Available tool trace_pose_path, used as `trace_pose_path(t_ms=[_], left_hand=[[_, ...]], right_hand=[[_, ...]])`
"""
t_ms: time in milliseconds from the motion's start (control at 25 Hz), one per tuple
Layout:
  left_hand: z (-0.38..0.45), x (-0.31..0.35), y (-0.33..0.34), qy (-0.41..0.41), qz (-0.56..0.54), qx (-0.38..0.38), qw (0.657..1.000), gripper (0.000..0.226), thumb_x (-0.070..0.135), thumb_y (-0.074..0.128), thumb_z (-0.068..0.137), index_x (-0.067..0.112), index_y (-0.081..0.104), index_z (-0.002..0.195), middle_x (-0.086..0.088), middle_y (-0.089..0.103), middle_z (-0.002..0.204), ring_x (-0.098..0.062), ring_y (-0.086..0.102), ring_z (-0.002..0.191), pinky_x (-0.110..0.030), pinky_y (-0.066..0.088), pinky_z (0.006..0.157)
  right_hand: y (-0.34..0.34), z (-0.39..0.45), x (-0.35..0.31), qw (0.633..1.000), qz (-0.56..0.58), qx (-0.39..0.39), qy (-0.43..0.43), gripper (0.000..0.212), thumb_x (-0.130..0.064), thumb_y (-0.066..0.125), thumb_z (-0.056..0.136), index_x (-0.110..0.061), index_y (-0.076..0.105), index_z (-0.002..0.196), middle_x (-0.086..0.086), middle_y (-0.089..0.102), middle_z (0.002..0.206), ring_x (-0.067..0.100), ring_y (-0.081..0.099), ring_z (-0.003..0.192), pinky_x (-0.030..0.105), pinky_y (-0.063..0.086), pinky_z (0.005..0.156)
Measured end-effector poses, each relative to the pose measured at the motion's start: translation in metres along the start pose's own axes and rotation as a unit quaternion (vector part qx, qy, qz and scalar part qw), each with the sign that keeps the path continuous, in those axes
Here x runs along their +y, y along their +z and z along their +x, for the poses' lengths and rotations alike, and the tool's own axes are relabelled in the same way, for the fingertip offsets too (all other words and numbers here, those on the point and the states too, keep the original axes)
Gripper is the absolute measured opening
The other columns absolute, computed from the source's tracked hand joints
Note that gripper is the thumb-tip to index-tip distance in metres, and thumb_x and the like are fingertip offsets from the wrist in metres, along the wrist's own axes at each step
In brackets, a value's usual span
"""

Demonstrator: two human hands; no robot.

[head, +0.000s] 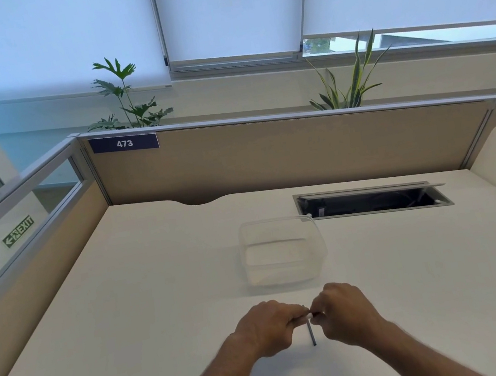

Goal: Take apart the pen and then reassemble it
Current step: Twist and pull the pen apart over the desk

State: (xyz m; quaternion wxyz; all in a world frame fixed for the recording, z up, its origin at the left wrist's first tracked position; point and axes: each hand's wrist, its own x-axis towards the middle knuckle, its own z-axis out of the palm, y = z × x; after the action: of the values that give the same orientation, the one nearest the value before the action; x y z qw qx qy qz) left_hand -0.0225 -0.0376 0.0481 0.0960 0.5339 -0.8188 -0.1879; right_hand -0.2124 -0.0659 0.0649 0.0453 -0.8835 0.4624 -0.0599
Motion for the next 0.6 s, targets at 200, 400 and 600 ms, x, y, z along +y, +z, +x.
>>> trace_pose_path(t_ms=[200,400,600], left_hand=[[-0.001,-0.001,0.0,-0.002,-0.017,-0.016,1.0,0.025,0.038,0.037,0.101,0.036,0.058,0.114,-0.001,0.072,0.101,-0.028,0.059,0.083,-0.043,0.052,0.073],[-0.001,-0.002,-0.001,-0.001,-0.031,-0.03,0.999,0.025,0.038,0.037,0.101,0.036,0.057,0.115,0.002,0.072,0.104,-0.026,0.059,0.086,-0.045,0.053,0.076],[-0.001,-0.002,-0.002,0.0,-0.049,-0.043,0.998,0.026,0.035,0.037,0.101,0.039,0.055,0.12,0.003,0.071,0.109,-0.024,0.06,0.09,-0.046,0.053,0.08]], right_hand=[[0.011,0.0,0.003,0.999,-0.026,0.023,-0.011,0.011,-0.024,0.062,0.073,-0.018,0.069,0.069,0.004,0.068,0.059,0.022,0.059,0.064,0.026,0.025,0.046],[0.017,-0.001,0.005,0.997,-0.048,0.057,-0.011,0.007,-0.024,0.072,0.062,-0.019,0.068,0.058,-0.001,0.062,0.047,0.017,0.057,0.052,0.025,0.03,0.04],[0.017,-0.004,0.006,0.998,-0.048,0.048,-0.007,0.008,-0.027,0.074,0.06,-0.021,0.07,0.057,-0.003,0.063,0.047,0.015,0.059,0.05,0.028,0.043,0.036]])
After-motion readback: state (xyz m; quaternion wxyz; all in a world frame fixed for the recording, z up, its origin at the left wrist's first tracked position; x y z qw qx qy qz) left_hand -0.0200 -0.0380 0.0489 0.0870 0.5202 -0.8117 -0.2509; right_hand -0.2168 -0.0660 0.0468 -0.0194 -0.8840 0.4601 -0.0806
